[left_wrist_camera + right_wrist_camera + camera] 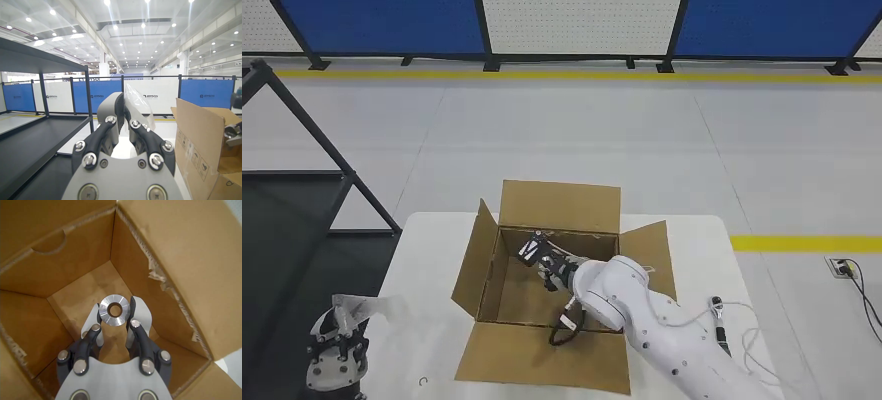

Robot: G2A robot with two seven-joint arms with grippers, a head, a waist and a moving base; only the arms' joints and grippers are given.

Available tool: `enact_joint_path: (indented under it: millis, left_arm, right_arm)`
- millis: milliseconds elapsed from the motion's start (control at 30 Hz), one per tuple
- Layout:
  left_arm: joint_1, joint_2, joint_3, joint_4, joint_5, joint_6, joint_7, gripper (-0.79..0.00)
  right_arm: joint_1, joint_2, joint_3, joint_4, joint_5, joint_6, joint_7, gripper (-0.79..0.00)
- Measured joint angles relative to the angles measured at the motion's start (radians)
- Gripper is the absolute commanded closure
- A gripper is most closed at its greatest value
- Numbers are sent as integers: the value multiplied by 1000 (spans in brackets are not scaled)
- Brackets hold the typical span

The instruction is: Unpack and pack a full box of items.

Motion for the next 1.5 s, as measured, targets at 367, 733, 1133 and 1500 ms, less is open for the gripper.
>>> enact_joint_path:
  millis: [367,733,1133,1500]
  left_arm:
    - [-1,-1,9,-19,17,3,-10,0]
    - [5,-3,7,-24,21,4,-10,0]
    - [-9,-4,26,-27,44,2,-22,0]
    - [-16,-4,29,-19,47,-4,-25,0]
  right_arm:
    - [87,-100,-80,287,68,0,-23,-714]
    - [120,-141,-76,374,73,-24,-38,-680]
    - [11,-67,70,121,-4,-50,-31,-705]
    - [-277,47,346,-408,-98,-171,-11,-699]
